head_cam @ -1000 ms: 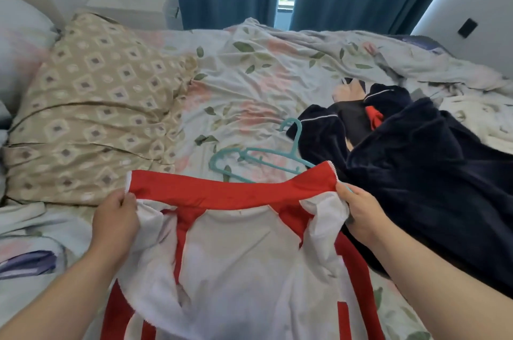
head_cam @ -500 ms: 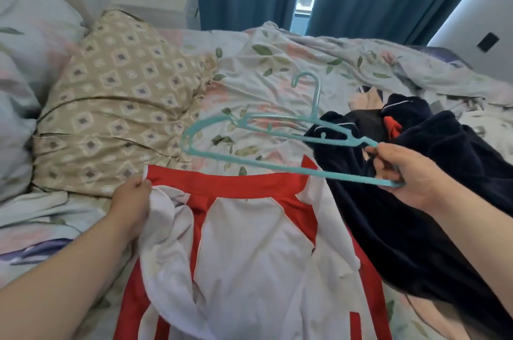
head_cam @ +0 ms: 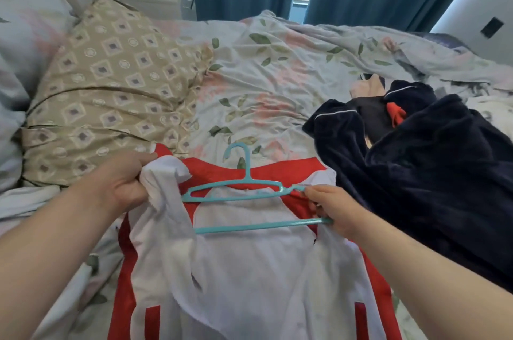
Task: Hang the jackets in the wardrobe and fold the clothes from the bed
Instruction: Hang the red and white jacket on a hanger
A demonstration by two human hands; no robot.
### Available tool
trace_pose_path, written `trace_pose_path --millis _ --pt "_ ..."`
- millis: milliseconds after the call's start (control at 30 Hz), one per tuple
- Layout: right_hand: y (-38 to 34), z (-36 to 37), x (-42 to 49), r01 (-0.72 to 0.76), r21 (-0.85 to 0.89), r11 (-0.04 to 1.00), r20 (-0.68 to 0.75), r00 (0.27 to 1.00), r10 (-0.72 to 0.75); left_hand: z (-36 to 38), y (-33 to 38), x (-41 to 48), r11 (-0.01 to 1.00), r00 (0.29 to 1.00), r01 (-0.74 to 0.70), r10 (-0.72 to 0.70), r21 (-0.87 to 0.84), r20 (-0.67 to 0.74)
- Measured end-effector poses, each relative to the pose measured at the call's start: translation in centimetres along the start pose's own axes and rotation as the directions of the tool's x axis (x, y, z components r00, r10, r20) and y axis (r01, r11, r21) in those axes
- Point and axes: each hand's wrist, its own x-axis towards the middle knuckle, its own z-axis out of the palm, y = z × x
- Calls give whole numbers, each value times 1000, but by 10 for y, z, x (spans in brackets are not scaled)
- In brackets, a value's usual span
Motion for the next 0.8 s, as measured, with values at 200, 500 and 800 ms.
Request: trace_pose_path --millis 200,500,800 --pt "0 33 5 149 -519 842 -133 959 -251 49 -59 21 928 951 -274 301 253 -76" --pt "52 -24 -28 -235 -541 808 -446 894 -39 15 -185 29 206 629 -403 770 892 107" --pt "13 40 -43 231 -192 954 -10 972 -237 -13 -205 40 200 769 -348 619 916 157"
